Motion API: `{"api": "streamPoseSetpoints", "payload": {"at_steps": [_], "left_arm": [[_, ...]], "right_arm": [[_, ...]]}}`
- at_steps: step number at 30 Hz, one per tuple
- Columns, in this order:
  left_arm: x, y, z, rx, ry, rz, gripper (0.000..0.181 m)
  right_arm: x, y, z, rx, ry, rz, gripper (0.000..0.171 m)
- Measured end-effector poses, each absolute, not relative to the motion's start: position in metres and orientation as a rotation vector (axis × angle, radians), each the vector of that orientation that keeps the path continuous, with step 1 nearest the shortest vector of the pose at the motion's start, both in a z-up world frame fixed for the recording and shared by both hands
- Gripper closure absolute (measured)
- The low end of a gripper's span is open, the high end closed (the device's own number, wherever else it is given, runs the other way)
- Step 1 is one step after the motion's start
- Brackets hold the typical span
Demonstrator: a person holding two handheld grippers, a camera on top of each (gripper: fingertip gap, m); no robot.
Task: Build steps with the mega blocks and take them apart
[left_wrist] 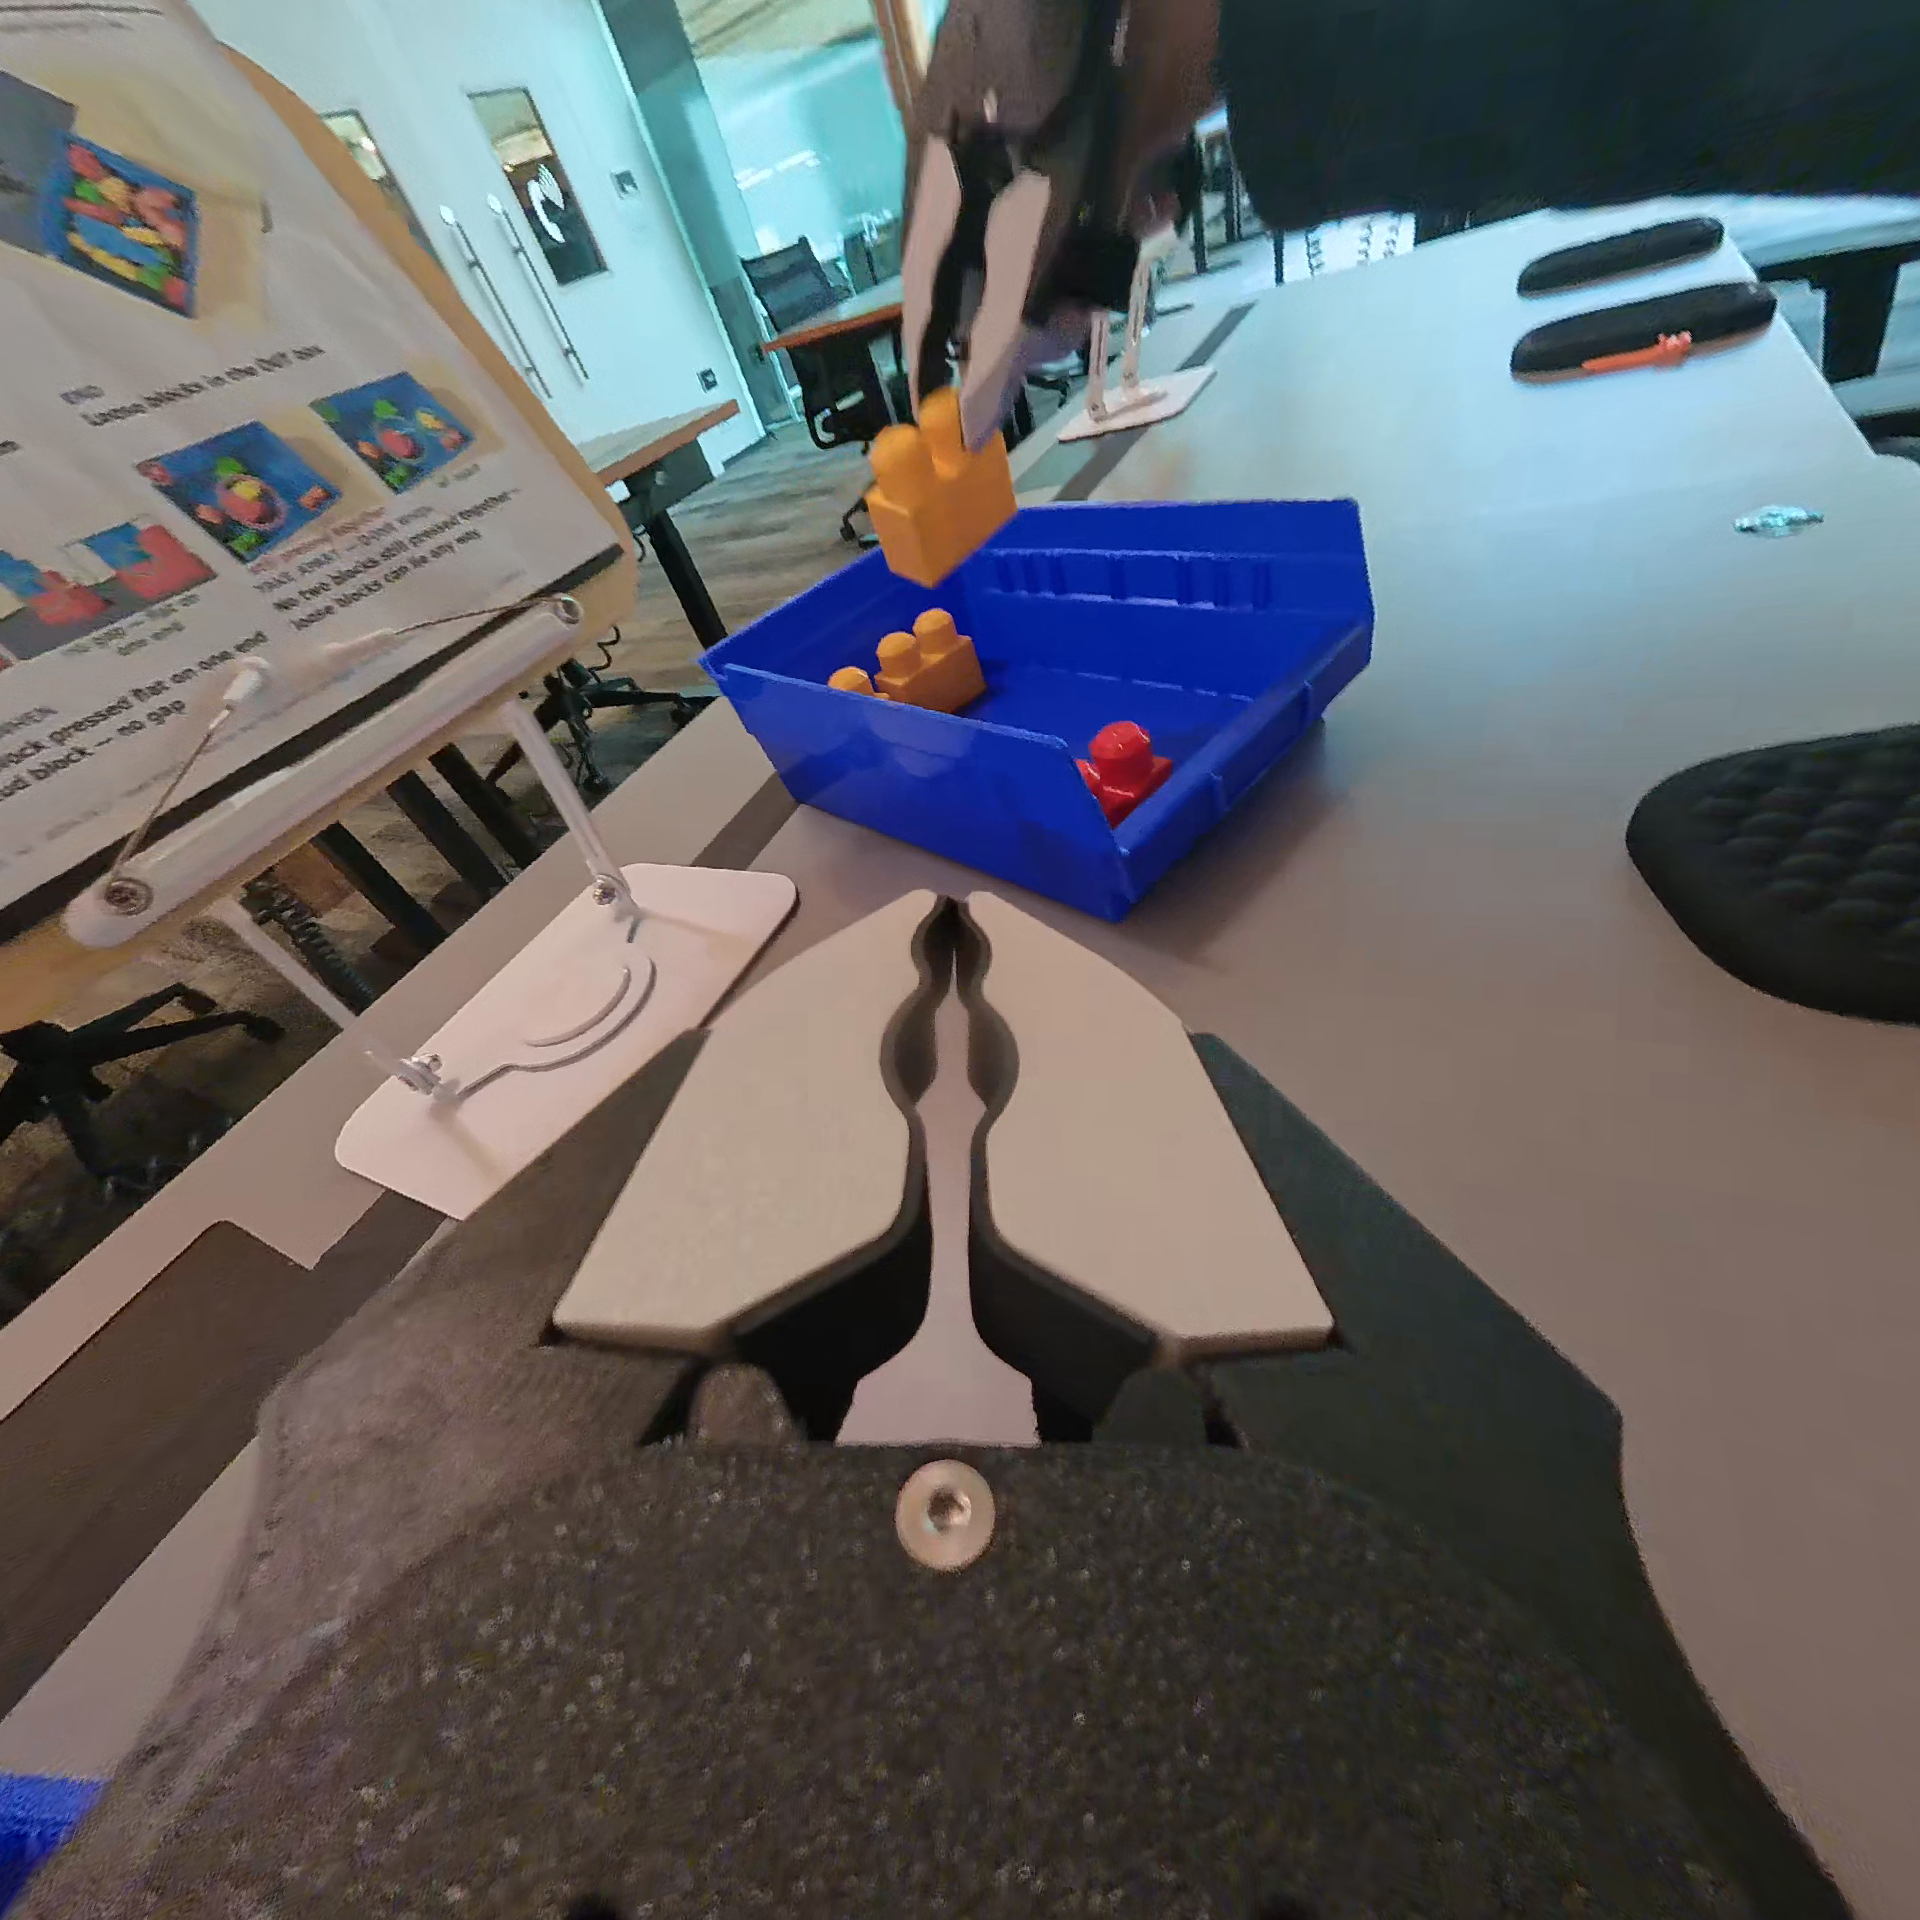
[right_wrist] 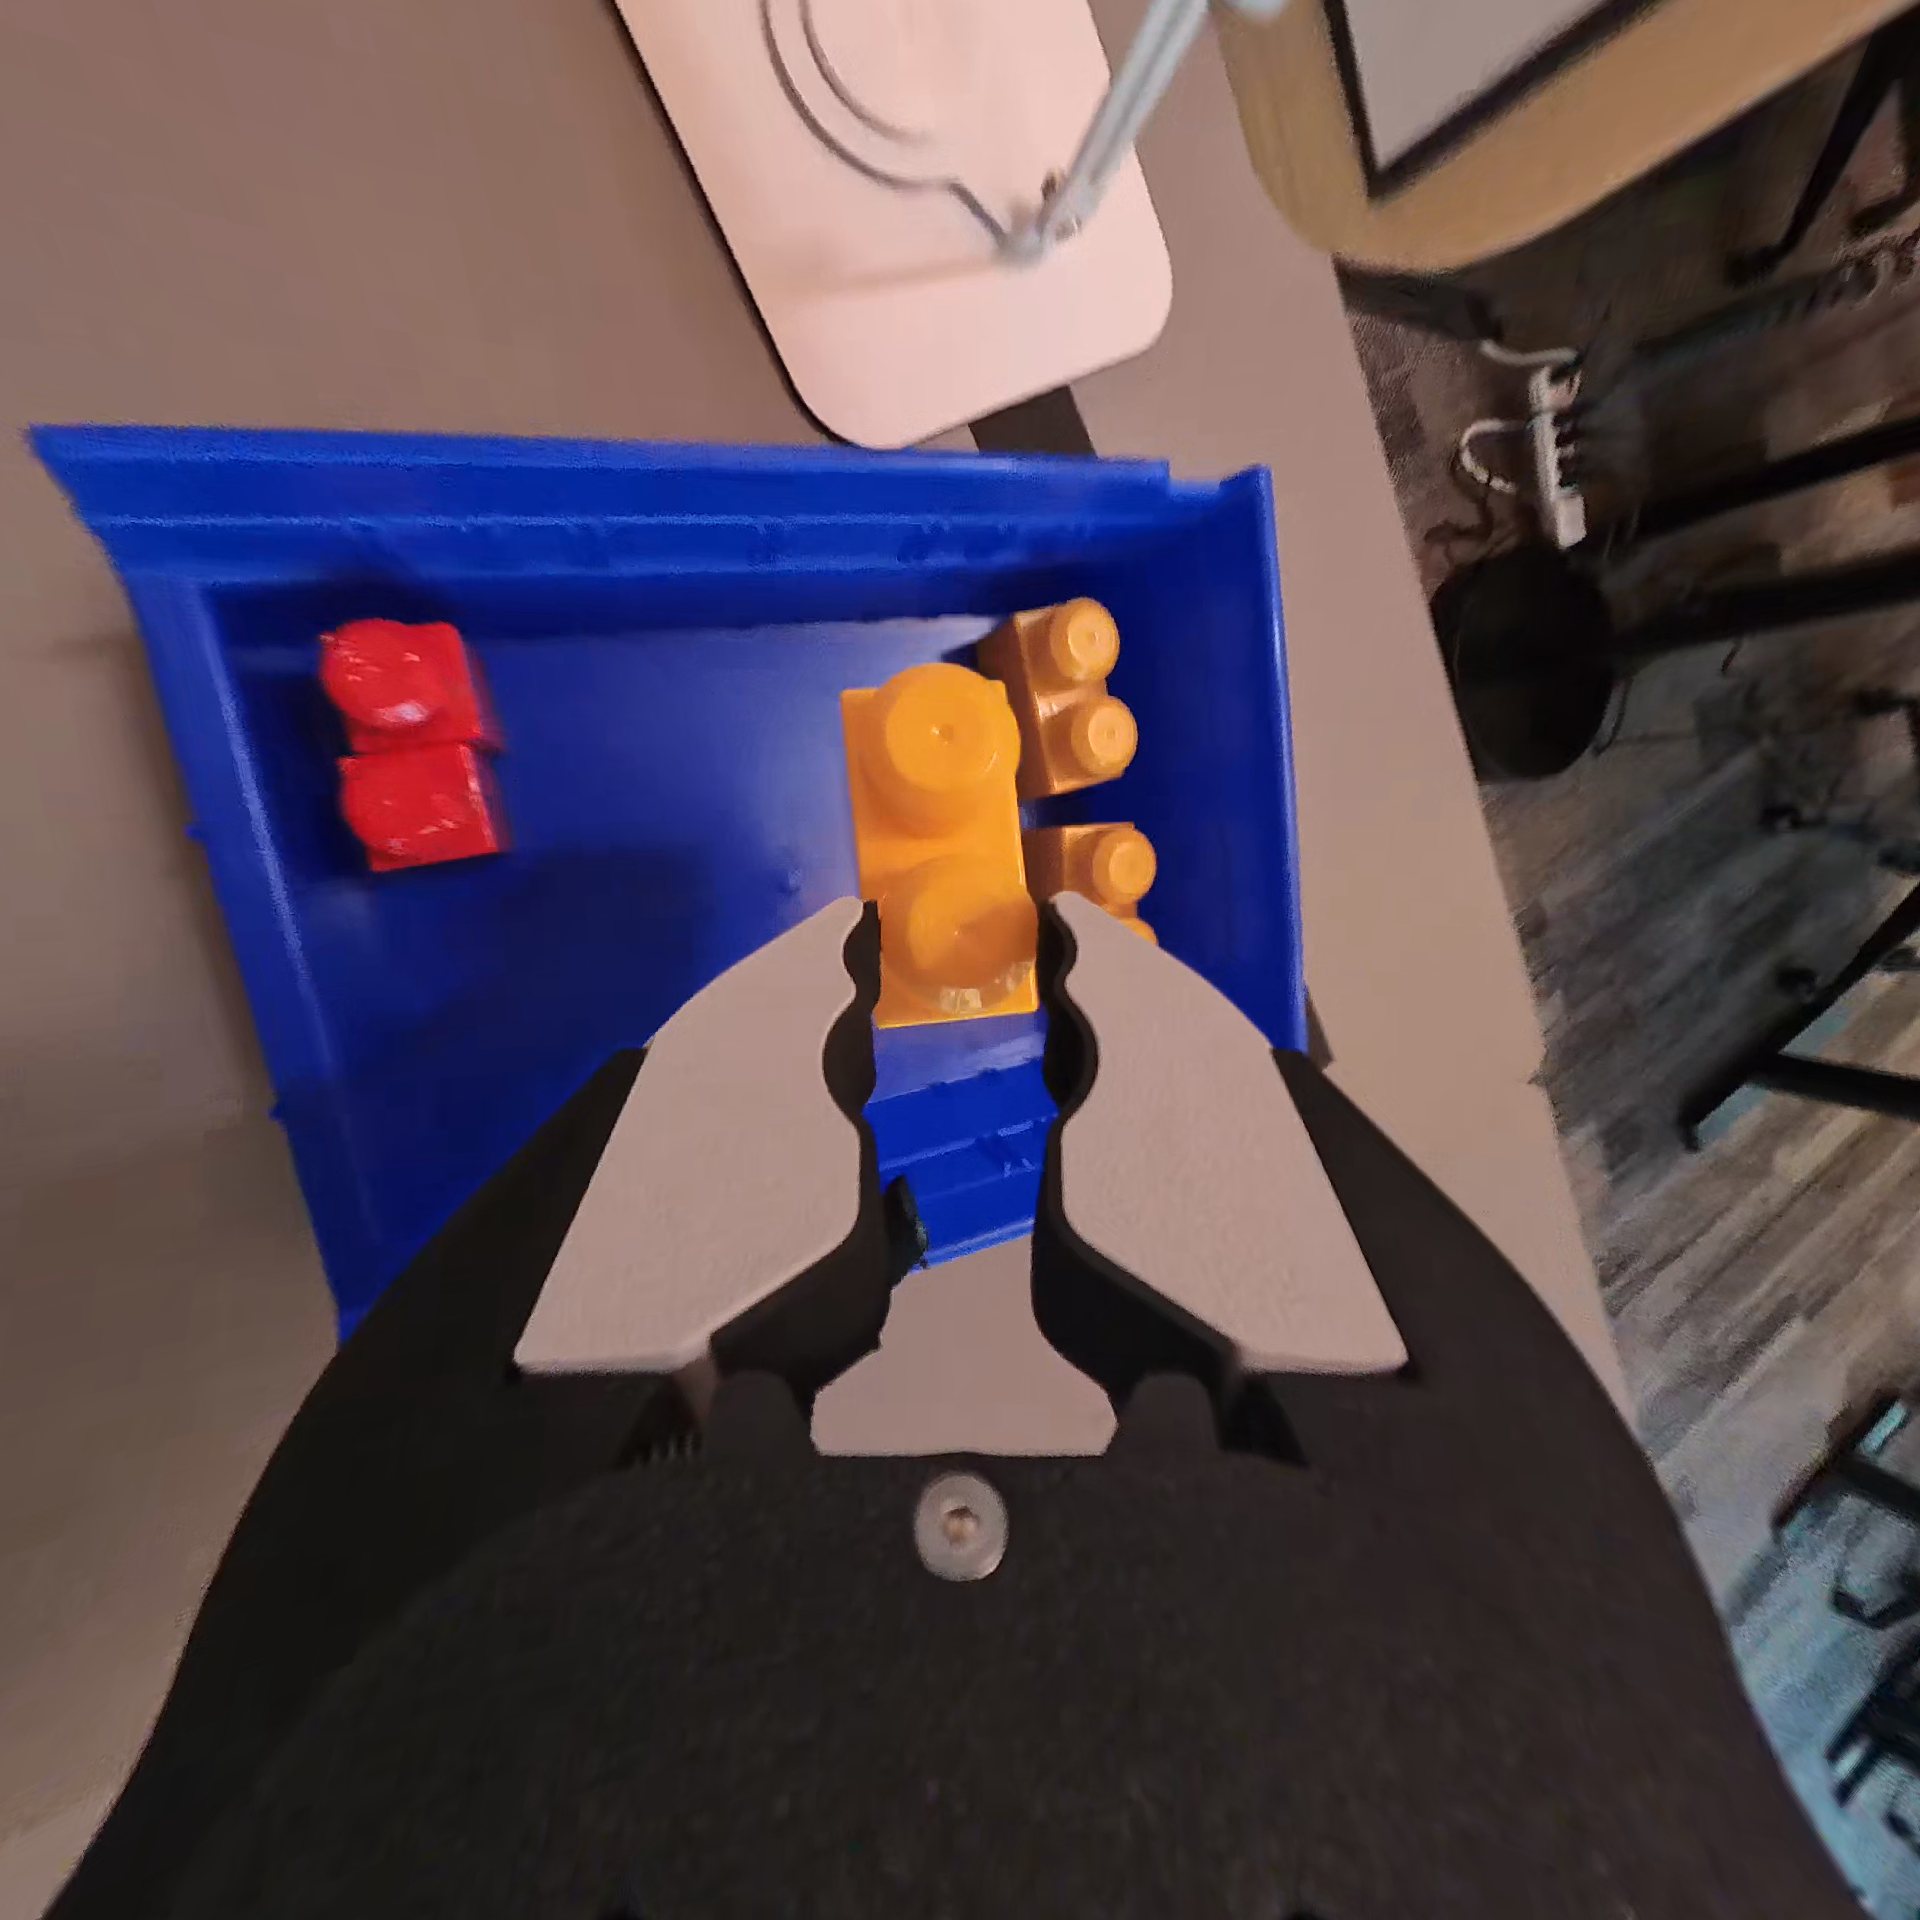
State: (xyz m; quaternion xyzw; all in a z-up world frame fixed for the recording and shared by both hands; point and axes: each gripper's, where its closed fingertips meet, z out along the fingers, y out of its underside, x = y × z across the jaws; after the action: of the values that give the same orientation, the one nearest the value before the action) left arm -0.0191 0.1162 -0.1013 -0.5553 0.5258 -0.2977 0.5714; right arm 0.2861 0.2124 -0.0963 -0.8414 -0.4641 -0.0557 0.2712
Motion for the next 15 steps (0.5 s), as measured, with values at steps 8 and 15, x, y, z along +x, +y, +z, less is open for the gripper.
{"api": "streamPoseSetpoints", "payload": {"at_steps": [8,15], "left_arm": [[-0.03,0.131,-0.089,-1.307,1.088,-0.757,0.181],[-0.036,0.141,-0.091,-1.323,1.034,-0.754,0.181]], "right_arm": [[0.299,0.248,-0.159,-2.354,-1.158,-0.04,0.142],[0.277,0.268,-0.2,-2.358,-1.221,0.026,0.142]]}}
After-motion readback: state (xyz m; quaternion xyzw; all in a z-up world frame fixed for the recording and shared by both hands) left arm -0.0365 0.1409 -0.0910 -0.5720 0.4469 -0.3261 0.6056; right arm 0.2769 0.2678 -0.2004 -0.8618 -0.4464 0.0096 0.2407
